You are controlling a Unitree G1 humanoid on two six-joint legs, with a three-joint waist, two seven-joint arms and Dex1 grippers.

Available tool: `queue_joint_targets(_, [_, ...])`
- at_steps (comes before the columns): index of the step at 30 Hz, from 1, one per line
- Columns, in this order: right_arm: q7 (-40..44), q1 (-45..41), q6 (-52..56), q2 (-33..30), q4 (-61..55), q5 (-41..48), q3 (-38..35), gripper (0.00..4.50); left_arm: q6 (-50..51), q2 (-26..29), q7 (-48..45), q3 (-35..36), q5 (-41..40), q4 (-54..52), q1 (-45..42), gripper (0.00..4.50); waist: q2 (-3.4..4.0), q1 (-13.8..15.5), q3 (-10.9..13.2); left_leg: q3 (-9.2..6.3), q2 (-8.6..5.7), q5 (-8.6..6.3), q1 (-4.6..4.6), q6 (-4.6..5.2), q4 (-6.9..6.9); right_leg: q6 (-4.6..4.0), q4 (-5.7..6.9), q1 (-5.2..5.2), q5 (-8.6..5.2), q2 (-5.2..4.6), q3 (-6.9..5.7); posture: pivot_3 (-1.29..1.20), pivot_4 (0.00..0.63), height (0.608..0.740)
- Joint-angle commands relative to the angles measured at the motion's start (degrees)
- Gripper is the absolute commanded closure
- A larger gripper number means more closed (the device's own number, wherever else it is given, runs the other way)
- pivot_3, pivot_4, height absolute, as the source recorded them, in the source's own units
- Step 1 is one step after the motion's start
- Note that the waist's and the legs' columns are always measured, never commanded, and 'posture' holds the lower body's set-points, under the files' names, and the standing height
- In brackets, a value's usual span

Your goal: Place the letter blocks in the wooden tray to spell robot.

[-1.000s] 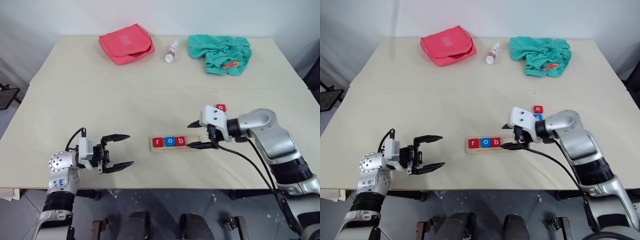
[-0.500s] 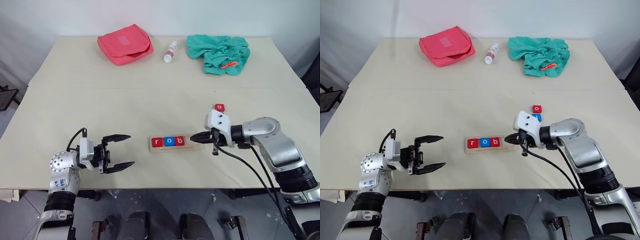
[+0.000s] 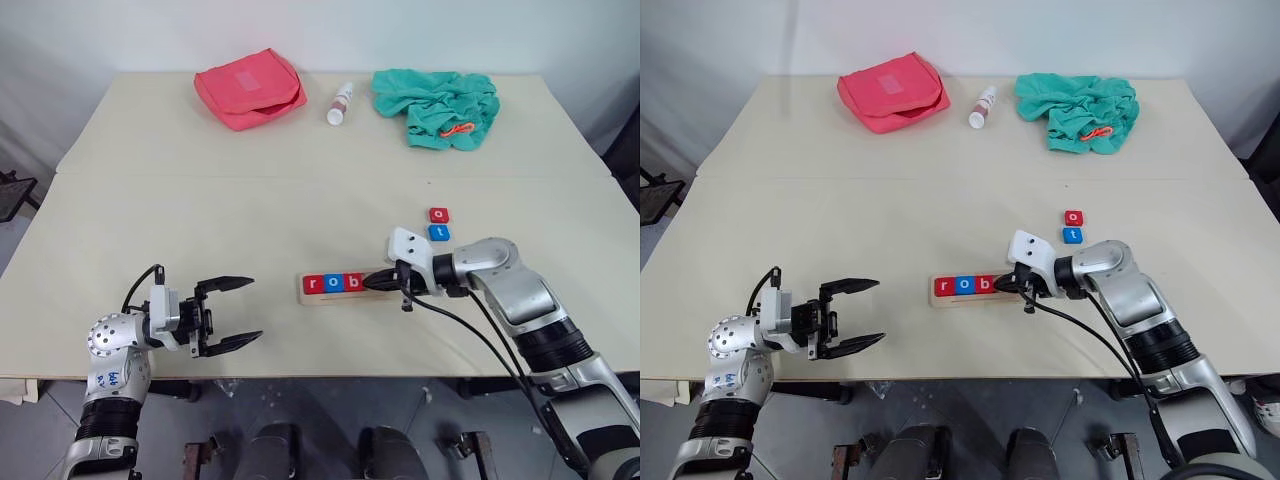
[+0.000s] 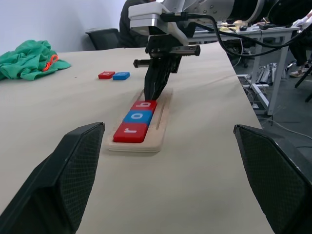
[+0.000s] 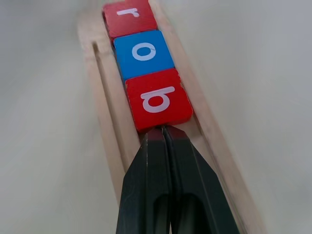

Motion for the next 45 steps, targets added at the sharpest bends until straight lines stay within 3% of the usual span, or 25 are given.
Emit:
queue_joint_targets(1, [0.1, -0.9, -1.0, 0.1, -0.3, 0.0, -0.7, 4.45, 0.2, 0.6, 0.7, 0.9, -1.1, -2.2, 0.7, 0.00, 0.00, 0.0, 0.0, 0.00, 0.00, 0.00, 0.00, 0.00, 0.00, 0.00, 0.00, 0.00, 0.00, 0.00, 0.00, 0.00, 0.150, 0.740])
queue_joint_targets(6, [-0.4, -0.6, -0.6, -0.7, -1.4, 0.3, -1.8, 4.45, 0.2, 0.4, 0.8, 0.6, -0.8, -1.5, -0.1, 0.00, 0.00, 0.0, 0.0, 0.00, 0.00, 0.00, 0.00, 0.00, 0.00, 0.00, 0.00, 0.01, 0.00, 0.00, -0.01, 0.00, 0.150, 0.740])
queue_joint_targets(13, [-3.7, 3.0, 3.7, -4.3, -8.6, 3.4, -9.1, 4.45, -0.1, 0.4, -0.9, 0.2, -0.6, 2.1, -2.8, 0.00, 0.00, 0.2, 0.0, -0.03, -0.01, 0.00, -0.02, 0.00, 0.01, 0.00, 0.00, 0.01, 0.00, 0.00, -0.02, 0.00, 0.150, 0.740])
queue_joint_targets(16, [-10.6, 7.9, 7.5, -4.6, -12.9, 5.7, -18.2, 3.87, -0.3, 0.4, -2.5, -0.1, -0.3, 5.2, -5.1, 0.00, -0.01, 0.5, 0.0, -0.07, -0.02, 0.00, -0.03, 0.00, -0.01, 0.00, 0.01, 0.02, 0.00, 0.00, -0.06, 0.00, 0.150, 0.740])
queue_joint_targets(22, [-21.3, 16.1, 9.8, -3.4, -16.9, 6.5, -28.6, 1.85, -0.9, 0.1, -4.8, -0.2, 0.2, 10.1, -8.6, 0.00, -0.01, 0.2, 0.0, 0.01, -0.01, 0.00, -0.04, 0.00, -0.03, 0.00, 0.01, -0.01, 0.00, -0.01, -0.08, 0.00, 0.150, 0.740])
queue_joint_targets(25, [-24.7, 22.0, 10.8, -2.5, -20.4, 7.7, -33.6, 1.25, -1.0, 0.0, -5.9, -0.5, 0.4, 12.0, -10.1, 0.00, -0.02, 0.3, 0.0, 0.05, 0.03, 0.00, -0.01, -0.01, -0.08, 0.00, 0.02, -0.03, 0.00, 0.02, -0.07, 0.00, 0.150, 0.740])
queue_joint_targets(29, [-27.7, 27.7, 12.3, -1.2, -24.4, 10.4, -38.1, 0.02, -1.1, 0.2, -7.0, -0.8, 0.3, 13.8, -11.4, 0.00, -0.01, 0.5, 0.0, 0.03, -0.04, 0.00, -0.01, 0.00, -0.08, 0.00, 0.02, 0.01, 0.00, -0.03, -0.05, 0.00, 0.150, 0.740])
queue_joint_targets(34, [-29.2, 32.3, 12.9, -0.5, -26.8, 13.0, -40.4, 0.02, -1.2, 0.6, -7.7, -0.8, 0.2, 14.8, -12.0, 0.00, -0.01, 0.3, 0.0, 0.08, -0.01, 0.00, 0.04, 0.00, -0.07, 0.00, 0.01, 0.03, 0.00, -0.01, -0.02, 0.00, 0.150, 0.740])
queue_joint_targets(45, [-32.0, 30.9, 12.9, -1.1, -25.9, 15.3, -39.4, 0.02, -1.0, 1.2, -7.7, -0.7, -0.3, 13.8, -11.0, 0.00, -0.01, 0.3, 0.0, 0.10, -0.01, 0.00, 0.07, 0.00, -0.07, 0.00, 0.02, 0.04, 0.00, -0.01, 0.03, 0.00, 0.150, 0.740])
